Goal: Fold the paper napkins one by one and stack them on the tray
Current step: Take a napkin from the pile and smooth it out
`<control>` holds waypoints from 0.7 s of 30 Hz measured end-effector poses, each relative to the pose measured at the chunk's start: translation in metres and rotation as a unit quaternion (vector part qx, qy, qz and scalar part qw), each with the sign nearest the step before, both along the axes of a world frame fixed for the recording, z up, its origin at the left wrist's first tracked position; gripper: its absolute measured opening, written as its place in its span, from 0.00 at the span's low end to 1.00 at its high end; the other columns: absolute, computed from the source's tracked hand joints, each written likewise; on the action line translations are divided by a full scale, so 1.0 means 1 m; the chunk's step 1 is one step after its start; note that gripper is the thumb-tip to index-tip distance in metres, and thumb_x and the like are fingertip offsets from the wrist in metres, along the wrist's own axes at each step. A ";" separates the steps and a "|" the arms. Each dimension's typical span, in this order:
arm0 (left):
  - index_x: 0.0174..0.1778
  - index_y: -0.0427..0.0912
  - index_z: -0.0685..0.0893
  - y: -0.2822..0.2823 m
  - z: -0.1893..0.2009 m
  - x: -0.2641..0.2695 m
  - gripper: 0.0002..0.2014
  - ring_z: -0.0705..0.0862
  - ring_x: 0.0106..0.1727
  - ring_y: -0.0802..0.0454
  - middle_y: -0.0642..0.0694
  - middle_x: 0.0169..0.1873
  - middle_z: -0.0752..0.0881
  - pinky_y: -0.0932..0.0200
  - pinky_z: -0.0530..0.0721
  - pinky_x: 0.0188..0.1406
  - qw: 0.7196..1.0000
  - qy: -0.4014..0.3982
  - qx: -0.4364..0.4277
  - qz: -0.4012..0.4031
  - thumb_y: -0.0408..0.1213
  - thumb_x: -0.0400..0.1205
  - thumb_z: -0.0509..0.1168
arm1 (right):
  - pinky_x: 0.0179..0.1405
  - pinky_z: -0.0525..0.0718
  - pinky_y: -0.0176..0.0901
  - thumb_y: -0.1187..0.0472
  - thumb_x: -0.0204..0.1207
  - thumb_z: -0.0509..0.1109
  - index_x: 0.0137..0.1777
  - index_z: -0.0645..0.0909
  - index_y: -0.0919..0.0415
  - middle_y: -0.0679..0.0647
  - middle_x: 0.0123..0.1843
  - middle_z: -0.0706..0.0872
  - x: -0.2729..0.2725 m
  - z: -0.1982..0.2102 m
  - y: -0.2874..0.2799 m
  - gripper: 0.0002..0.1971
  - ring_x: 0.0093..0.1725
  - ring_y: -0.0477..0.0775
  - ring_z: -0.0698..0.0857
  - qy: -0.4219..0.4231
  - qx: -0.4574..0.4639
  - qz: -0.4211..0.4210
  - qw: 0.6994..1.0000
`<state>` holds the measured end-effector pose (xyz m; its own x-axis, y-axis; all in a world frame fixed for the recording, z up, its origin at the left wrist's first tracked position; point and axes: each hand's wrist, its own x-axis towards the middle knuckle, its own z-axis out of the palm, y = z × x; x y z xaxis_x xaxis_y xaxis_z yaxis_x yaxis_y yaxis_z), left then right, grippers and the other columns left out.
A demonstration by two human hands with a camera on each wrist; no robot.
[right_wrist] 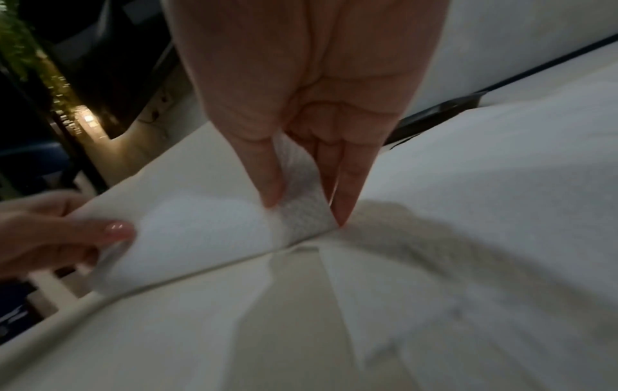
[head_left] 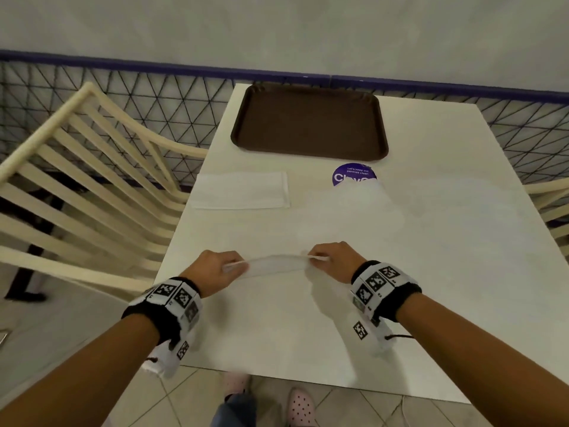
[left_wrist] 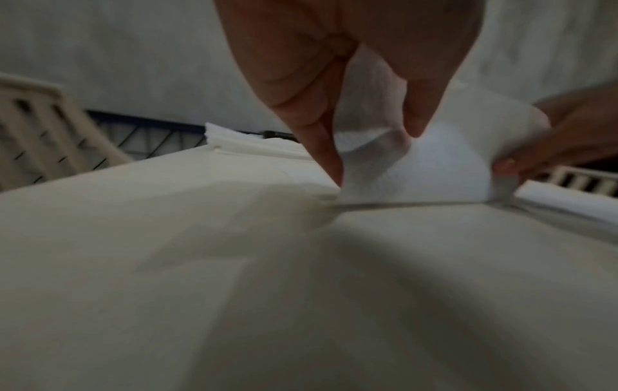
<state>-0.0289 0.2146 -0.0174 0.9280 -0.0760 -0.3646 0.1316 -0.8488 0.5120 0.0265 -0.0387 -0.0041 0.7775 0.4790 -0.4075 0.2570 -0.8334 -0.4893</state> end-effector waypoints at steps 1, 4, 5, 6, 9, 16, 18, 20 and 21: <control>0.46 0.47 0.82 0.002 -0.001 0.004 0.09 0.79 0.43 0.49 0.46 0.39 0.83 0.64 0.71 0.42 0.999 0.023 -0.015 0.037 0.48 0.82 0.61 | 0.47 0.67 0.37 0.61 0.83 0.59 0.61 0.81 0.69 0.62 0.61 0.85 0.005 0.003 0.002 0.14 0.57 0.58 0.81 0.011 -0.007 -0.012 1.000; 0.41 0.47 0.80 0.009 -0.004 0.018 0.10 0.80 0.38 0.50 0.46 0.37 0.83 0.64 0.73 0.34 0.988 0.074 -0.060 0.119 0.49 0.81 0.64 | 0.57 0.74 0.43 0.56 0.82 0.62 0.63 0.79 0.70 0.65 0.63 0.83 0.023 0.005 0.008 0.18 0.61 0.60 0.81 0.049 -0.023 -0.071 0.996; 0.43 0.46 0.81 0.012 -0.006 0.022 0.10 0.82 0.38 0.49 0.44 0.39 0.84 0.64 0.76 0.36 0.983 0.088 -0.079 0.143 0.49 0.80 0.65 | 0.57 0.75 0.45 0.55 0.82 0.62 0.63 0.79 0.71 0.66 0.62 0.84 0.028 0.004 0.009 0.19 0.60 0.61 0.82 0.057 -0.025 -0.085 0.995; 0.46 0.43 0.83 0.016 -0.010 0.026 0.11 0.85 0.40 0.46 0.42 0.41 0.86 0.62 0.81 0.41 0.974 0.105 -0.109 0.168 0.48 0.79 0.67 | 0.54 0.76 0.45 0.56 0.81 0.63 0.62 0.80 0.72 0.67 0.59 0.84 0.032 0.002 0.011 0.19 0.56 0.60 0.83 0.063 -0.021 -0.097 0.993; 0.50 0.37 0.82 0.023 -0.020 0.034 0.13 0.88 0.46 0.40 0.38 0.49 0.86 0.48 0.86 0.54 0.941 0.141 -0.202 0.232 0.43 0.78 0.69 | 0.47 0.73 0.40 0.57 0.80 0.65 0.60 0.81 0.73 0.67 0.53 0.85 0.042 -0.004 0.016 0.19 0.47 0.54 0.78 0.087 0.001 -0.142 0.986; 0.42 0.35 0.79 0.024 -0.021 0.048 0.11 0.84 0.30 0.46 0.40 0.32 0.83 0.60 0.87 0.25 0.934 0.143 -0.202 0.258 0.42 0.82 0.64 | 0.35 0.71 0.37 0.56 0.78 0.68 0.27 0.69 0.57 0.57 0.37 0.77 0.057 -0.017 0.023 0.18 0.46 0.52 0.75 0.112 -0.020 -0.222 0.968; 0.37 0.37 0.76 0.024 -0.021 0.052 0.14 0.84 0.29 0.46 0.39 0.31 0.82 0.59 0.87 0.23 0.939 0.145 -0.184 0.253 0.43 0.82 0.64 | 0.29 0.69 0.35 0.56 0.78 0.68 0.26 0.67 0.57 0.52 0.29 0.73 0.058 -0.017 0.024 0.20 0.44 0.53 0.75 0.108 -0.029 -0.235 0.966; 0.35 0.38 0.74 0.022 -0.021 0.055 0.15 0.83 0.28 0.46 0.39 0.30 0.82 0.60 0.86 0.20 0.943 0.140 -0.167 0.252 0.45 0.82 0.63 | 0.28 0.67 0.33 0.55 0.77 0.68 0.26 0.66 0.59 0.52 0.27 0.71 0.060 -0.018 0.026 0.21 0.38 0.56 0.75 0.111 -0.038 -0.246 0.962; 0.35 0.38 0.73 0.021 -0.020 0.056 0.16 0.82 0.27 0.46 0.39 0.29 0.81 0.60 0.86 0.19 0.945 0.135 -0.159 0.252 0.45 0.82 0.63 | 0.27 0.67 0.34 0.55 0.77 0.69 0.25 0.65 0.59 0.52 0.26 0.70 0.061 -0.018 0.028 0.22 0.34 0.57 0.74 0.112 -0.042 -0.248 0.961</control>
<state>0.0273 0.2357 -0.0379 0.7515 0.2063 -0.6266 0.6411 -0.4522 0.6200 0.0879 -0.0111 -0.0220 0.7896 0.0302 -0.6128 -0.2869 -0.8647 -0.4122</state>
